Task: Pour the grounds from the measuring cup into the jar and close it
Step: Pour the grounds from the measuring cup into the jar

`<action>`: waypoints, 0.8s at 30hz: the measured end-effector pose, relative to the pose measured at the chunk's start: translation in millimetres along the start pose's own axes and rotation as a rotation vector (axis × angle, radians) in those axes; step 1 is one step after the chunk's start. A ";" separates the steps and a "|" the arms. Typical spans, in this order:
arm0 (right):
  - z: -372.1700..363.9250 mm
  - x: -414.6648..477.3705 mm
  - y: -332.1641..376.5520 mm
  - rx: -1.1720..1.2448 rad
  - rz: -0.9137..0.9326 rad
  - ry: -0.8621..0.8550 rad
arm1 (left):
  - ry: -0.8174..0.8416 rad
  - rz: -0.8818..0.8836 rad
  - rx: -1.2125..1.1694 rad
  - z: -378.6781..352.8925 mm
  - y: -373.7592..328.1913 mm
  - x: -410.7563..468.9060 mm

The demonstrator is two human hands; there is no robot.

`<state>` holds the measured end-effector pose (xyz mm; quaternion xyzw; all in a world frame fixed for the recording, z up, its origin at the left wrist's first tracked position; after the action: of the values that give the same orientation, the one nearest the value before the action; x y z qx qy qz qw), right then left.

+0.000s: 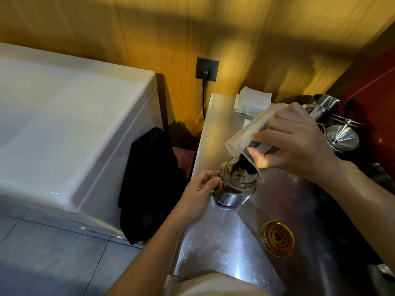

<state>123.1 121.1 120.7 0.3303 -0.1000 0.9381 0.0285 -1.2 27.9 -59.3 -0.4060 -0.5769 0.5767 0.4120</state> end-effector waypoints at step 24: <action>2.0 0.1 4.2 -0.034 0.084 -0.017 | 0.003 0.004 -0.022 -0.2 -3.1 -1.8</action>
<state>123.8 116.6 121.5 0.3331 -0.1302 0.9338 -0.0063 -0.4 26.2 -56.2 -0.4127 -0.5816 0.5706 0.4072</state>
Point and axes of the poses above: each hand's wrist, its own x-axis towards the middle knuckle, its own z-axis out of the back of the hand, y = z × x, the point moved 3 cm from there along x, towards the middle knuckle, and after that the axes turned 2 degrees about -z, right-handed, at the moved point
